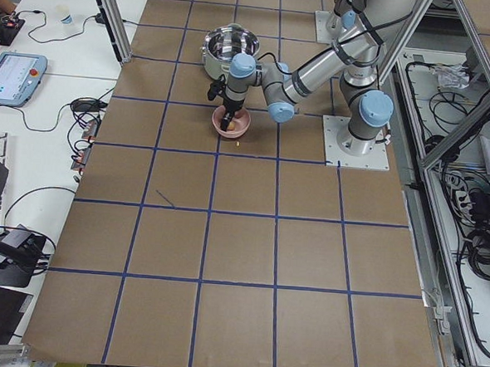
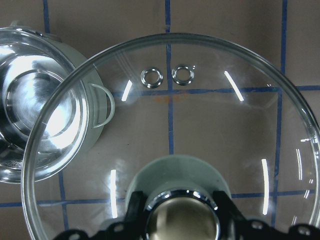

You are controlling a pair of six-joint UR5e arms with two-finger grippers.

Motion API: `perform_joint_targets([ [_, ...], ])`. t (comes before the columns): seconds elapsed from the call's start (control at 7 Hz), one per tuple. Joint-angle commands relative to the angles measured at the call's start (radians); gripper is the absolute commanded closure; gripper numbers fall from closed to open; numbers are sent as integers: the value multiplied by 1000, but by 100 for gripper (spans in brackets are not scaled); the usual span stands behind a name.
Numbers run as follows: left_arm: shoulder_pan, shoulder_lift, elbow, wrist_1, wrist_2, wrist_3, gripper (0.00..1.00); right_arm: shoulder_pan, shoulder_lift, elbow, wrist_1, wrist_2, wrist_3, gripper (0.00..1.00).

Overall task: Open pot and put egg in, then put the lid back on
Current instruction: 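Close the left gripper around the tan egg in the pink bowl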

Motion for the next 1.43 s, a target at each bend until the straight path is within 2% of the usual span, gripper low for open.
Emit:
perform_joint_targets([
  [0.0, 0, -3, -1, 2, -1, -7, 12, -1, 0, -2, 2, -4, 2, 100],
  [0.14, 0, -4, 0, 1, -2, -7, 20, 1, -2, -3, 4, -7, 5, 100],
  [0.29, 0, -6, 0, 1, -4, -7, 32, 1, -9, -2, 6, -8, 5, 100],
  [0.57, 0, -6, 0, -2, -2, -14, 46, -1, -8, 1, 6, 2, -7, 100],
  [0.71, 0, -6, -1, -4, -2, -22, 61, -2, -8, 2, 6, 4, -10, 100],
  [0.86, 0, -6, 0, -5, -2, -24, 71, -2, -8, 2, 6, 5, -11, 100],
  [1.0, 0, -6, 0, -7, -2, -24, 78, -1, -9, 2, 6, 7, -10, 100],
  [1.29, 0, -5, 7, -7, 1, -50, 86, 2, -9, 2, 6, 7, -10, 100],
])
